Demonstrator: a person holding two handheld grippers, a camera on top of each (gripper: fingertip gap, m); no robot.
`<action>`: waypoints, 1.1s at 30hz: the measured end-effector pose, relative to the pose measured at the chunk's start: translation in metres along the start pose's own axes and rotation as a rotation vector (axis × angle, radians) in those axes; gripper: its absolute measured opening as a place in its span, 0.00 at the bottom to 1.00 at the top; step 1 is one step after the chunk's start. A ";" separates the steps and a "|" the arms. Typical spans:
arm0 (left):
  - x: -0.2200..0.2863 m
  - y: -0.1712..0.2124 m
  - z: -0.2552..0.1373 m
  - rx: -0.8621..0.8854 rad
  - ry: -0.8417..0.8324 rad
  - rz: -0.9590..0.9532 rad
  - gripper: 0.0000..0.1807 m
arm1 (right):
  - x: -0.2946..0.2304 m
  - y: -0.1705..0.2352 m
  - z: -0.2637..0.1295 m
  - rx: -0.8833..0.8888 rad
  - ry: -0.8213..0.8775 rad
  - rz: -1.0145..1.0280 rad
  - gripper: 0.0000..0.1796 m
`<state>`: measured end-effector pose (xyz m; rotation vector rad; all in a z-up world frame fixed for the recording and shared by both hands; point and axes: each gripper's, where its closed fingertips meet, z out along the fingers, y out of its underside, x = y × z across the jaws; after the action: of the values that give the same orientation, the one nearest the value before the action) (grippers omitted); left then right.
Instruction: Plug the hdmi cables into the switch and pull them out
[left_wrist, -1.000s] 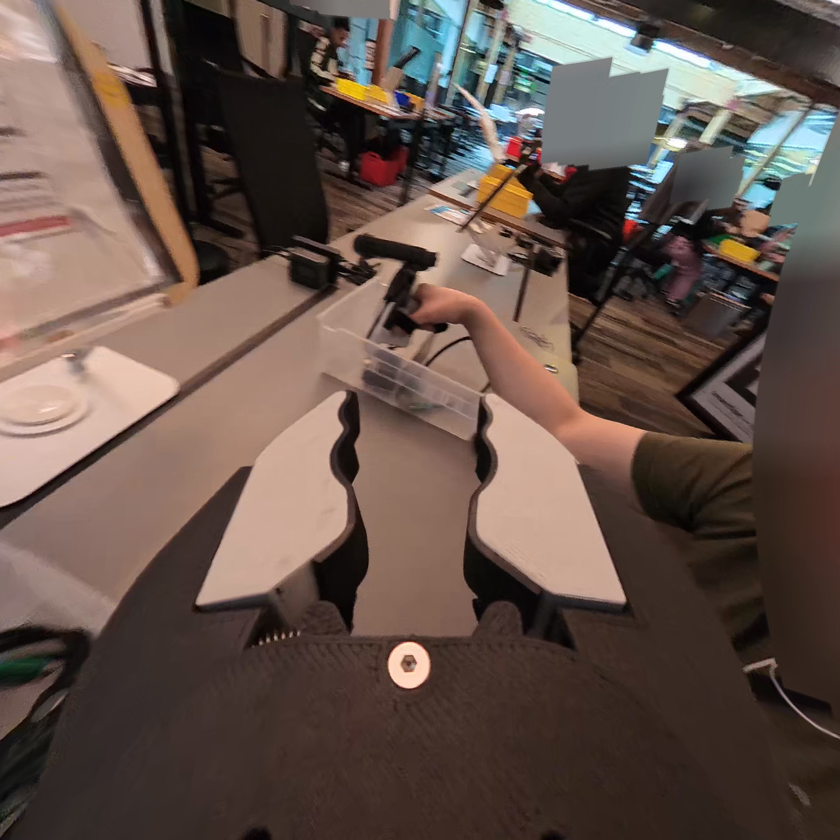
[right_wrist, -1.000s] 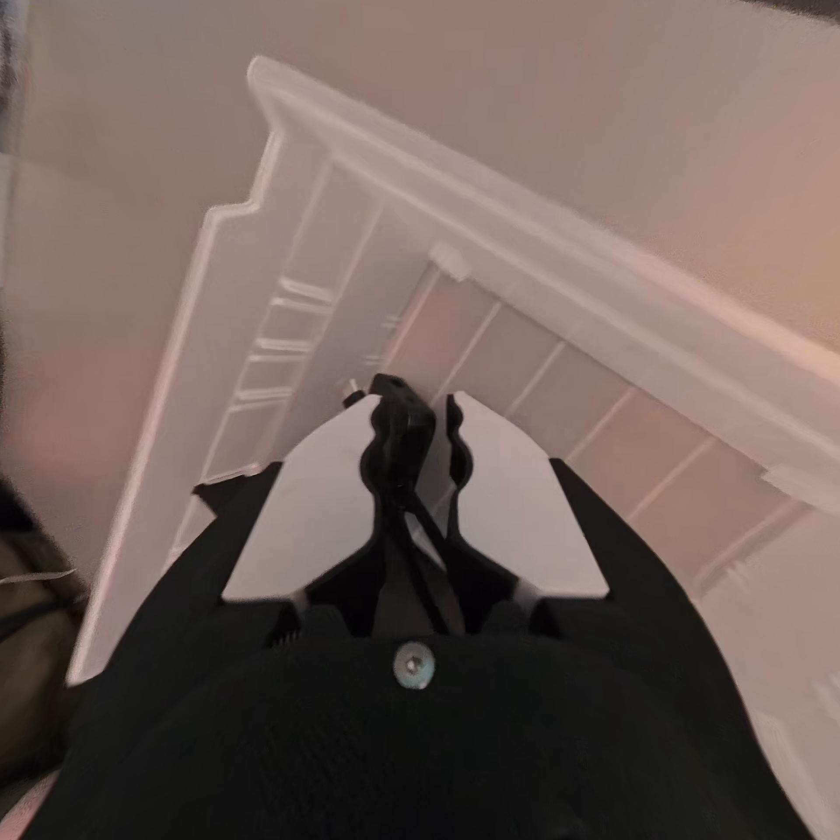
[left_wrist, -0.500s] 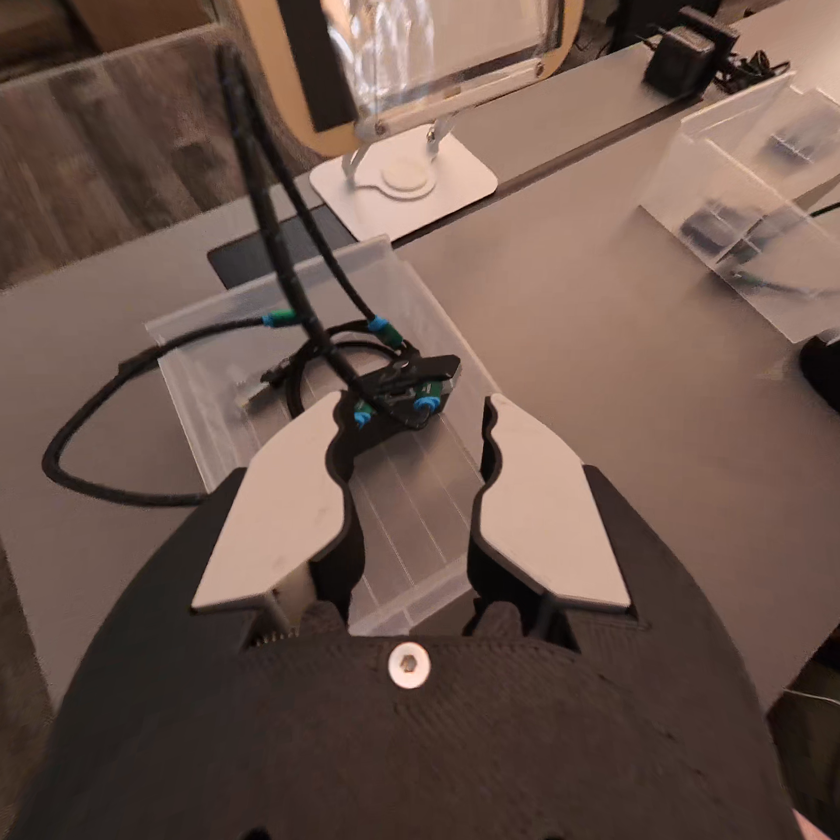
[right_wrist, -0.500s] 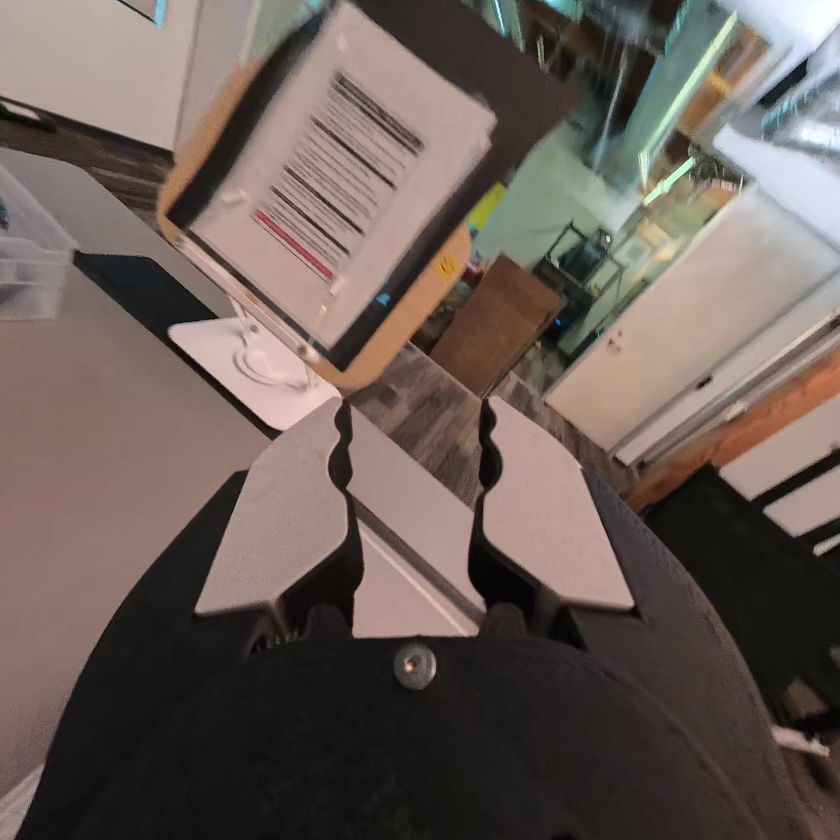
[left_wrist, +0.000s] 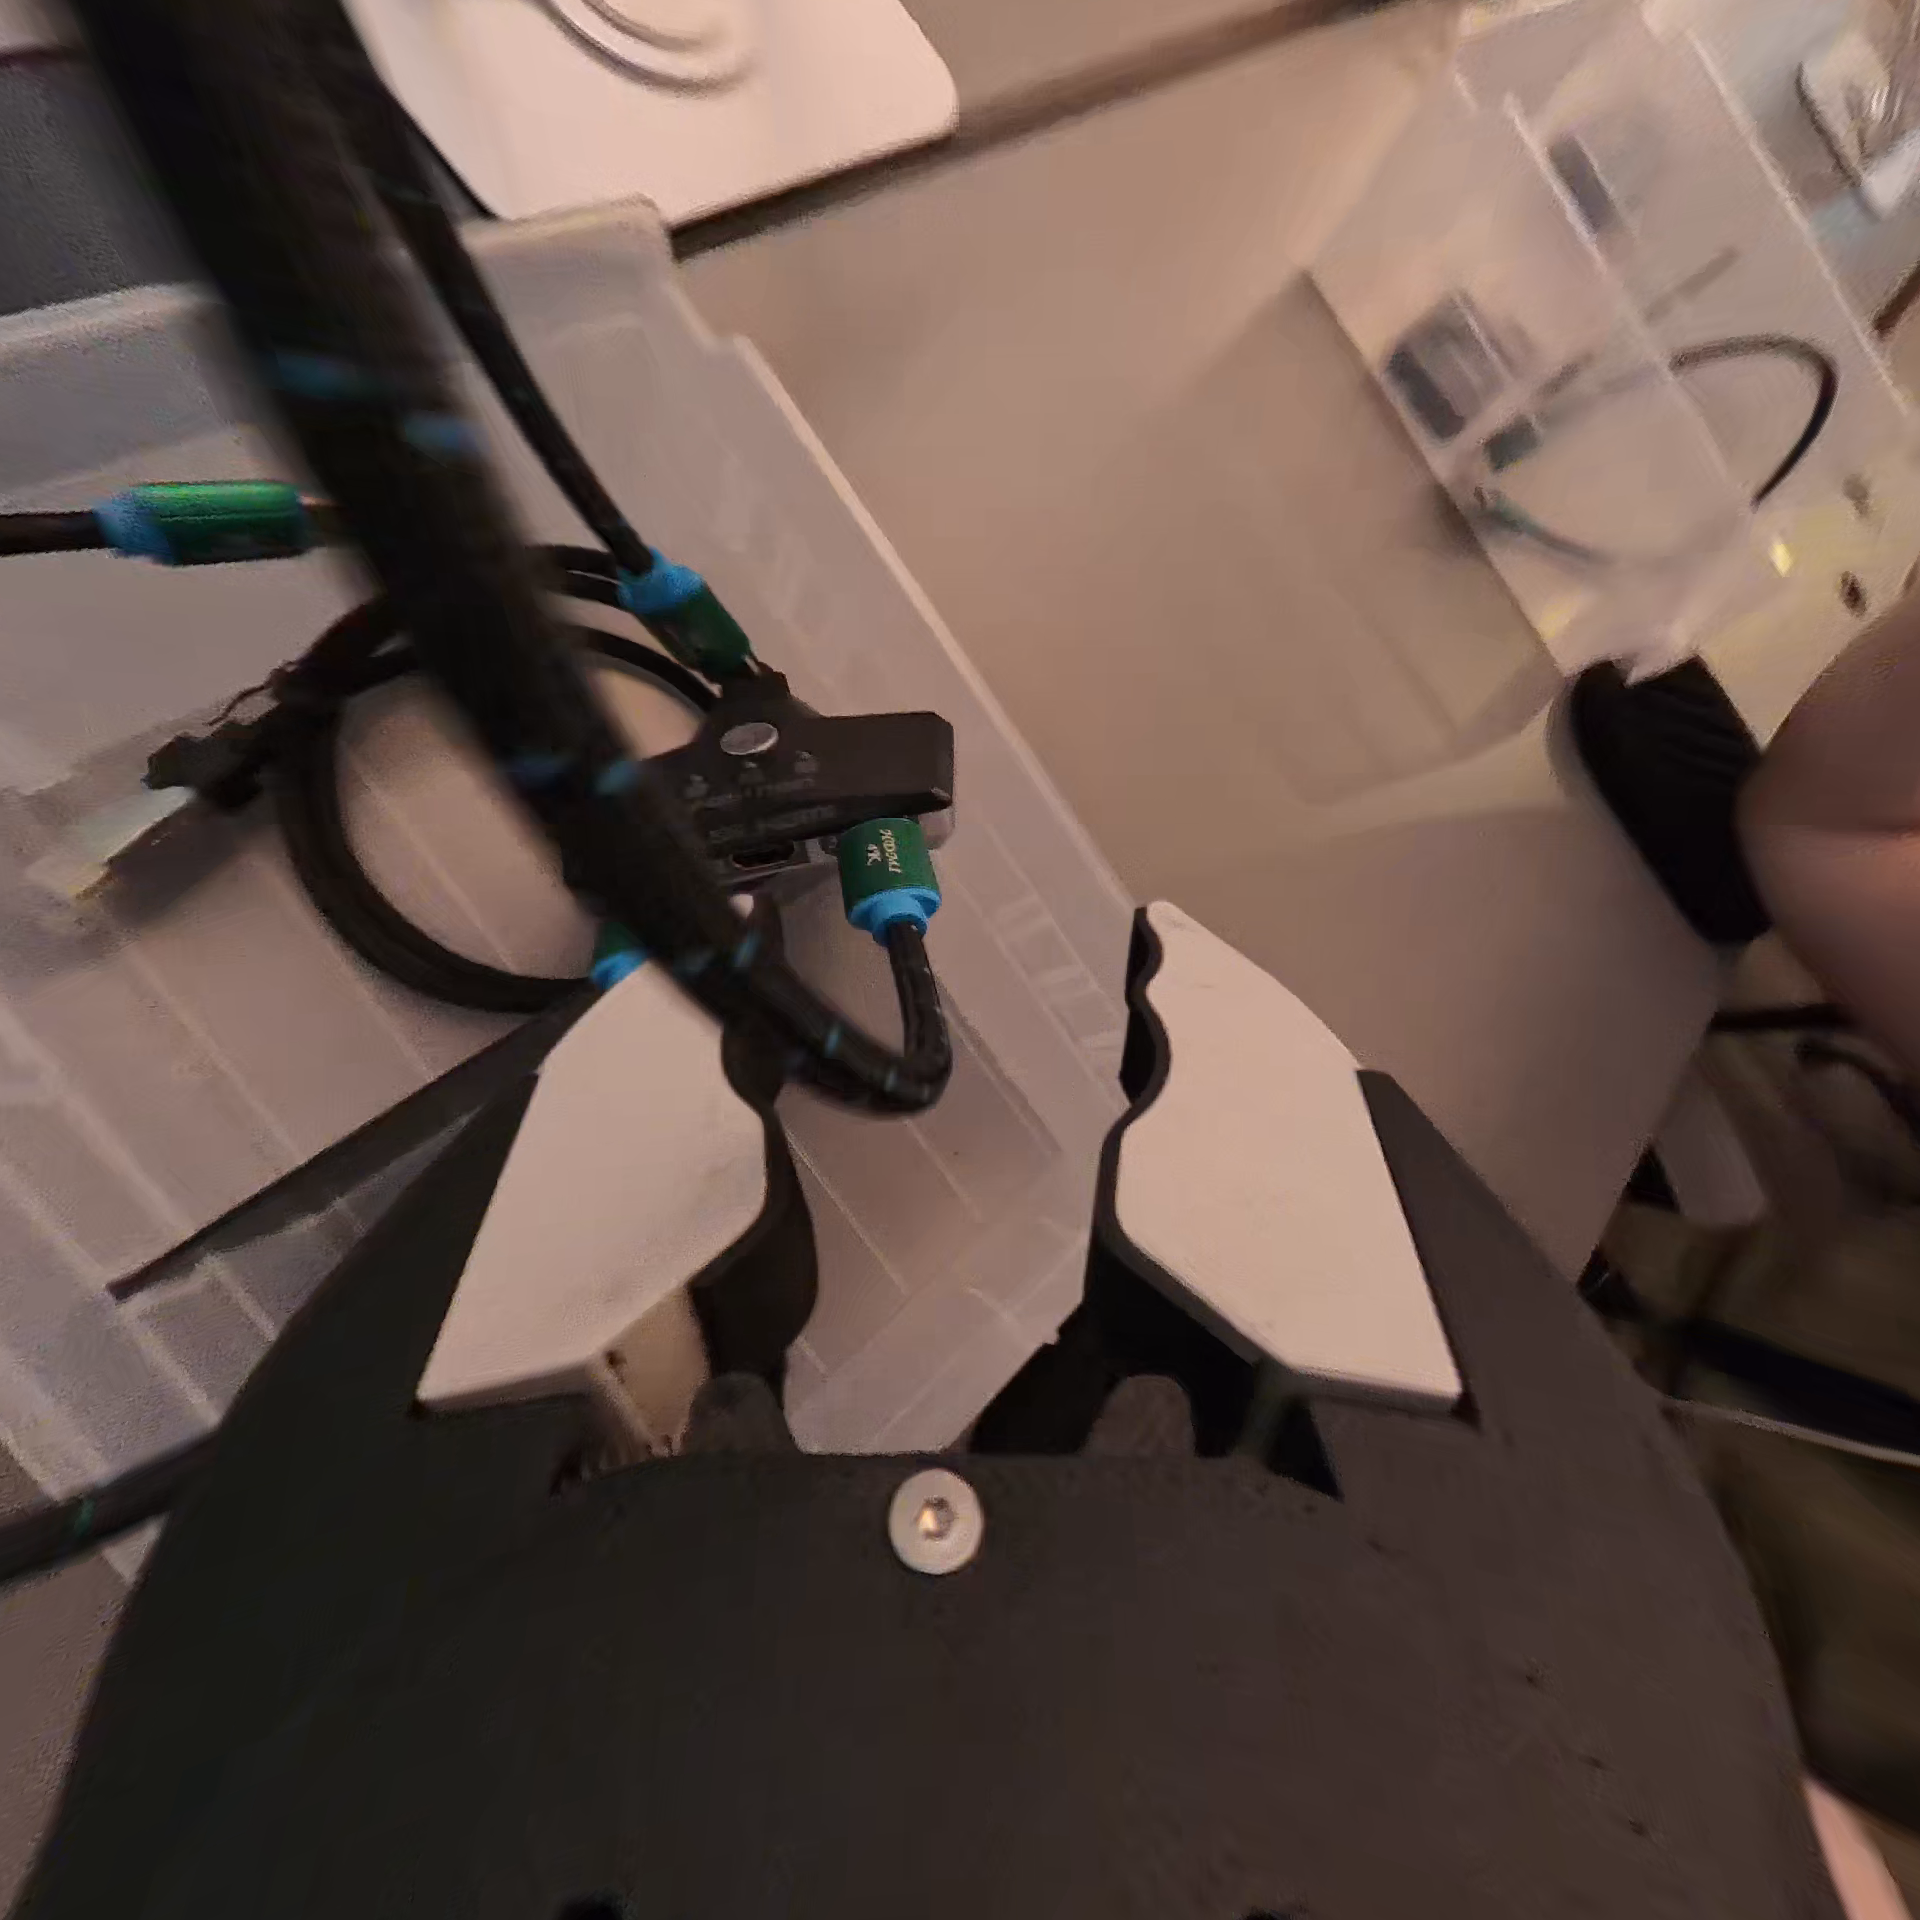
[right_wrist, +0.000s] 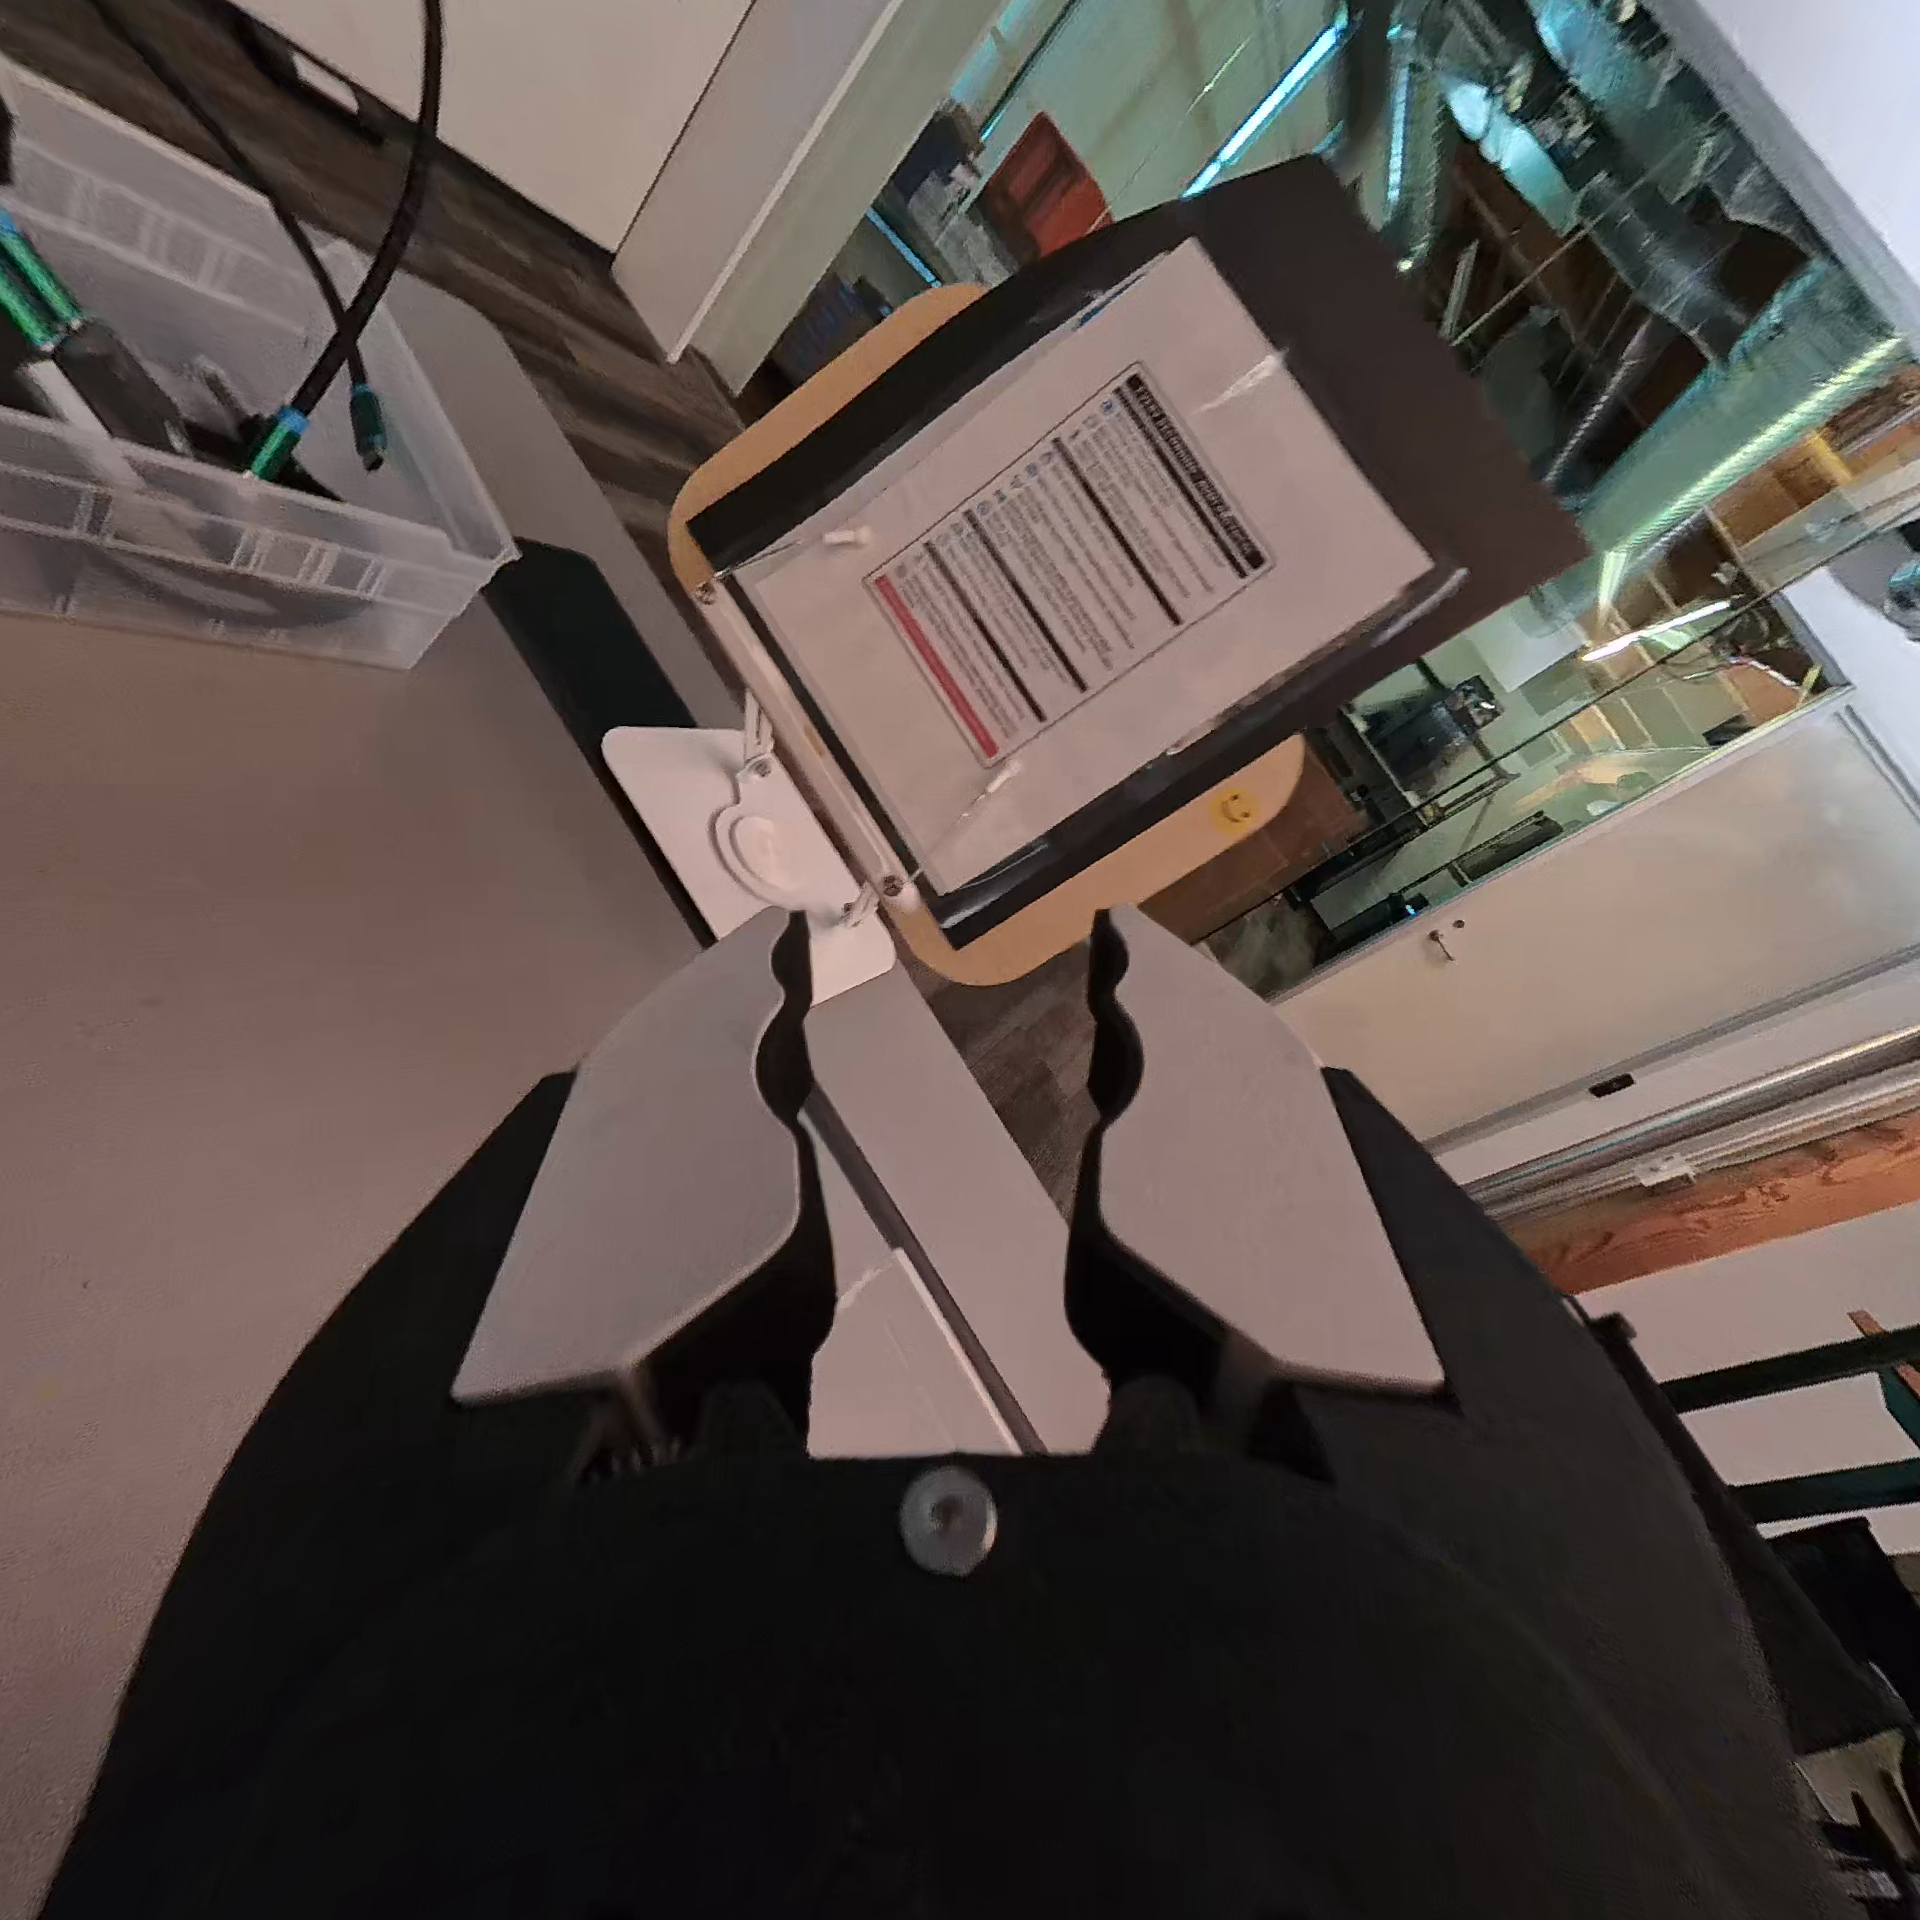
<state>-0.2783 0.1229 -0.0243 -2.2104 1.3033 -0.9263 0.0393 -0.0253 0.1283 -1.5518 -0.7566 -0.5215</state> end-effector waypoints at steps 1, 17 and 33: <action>-0.004 0.003 0.006 -0.030 -0.022 0.041 0.34 | -0.007 0.001 0.004 -0.006 -0.025 -0.007 0.29; 0.039 -0.076 -0.028 0.242 -0.173 0.201 0.02 | -0.212 -0.085 0.084 0.275 -0.485 0.070 0.25; 0.106 -0.099 -0.053 0.353 -0.266 0.373 0.03 | -0.234 -0.158 0.188 0.407 -0.473 0.005 0.12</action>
<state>-0.2200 0.0765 0.1115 -1.6802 1.2550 -0.6363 -0.2536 0.1241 0.0460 -1.2986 -1.1391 0.0191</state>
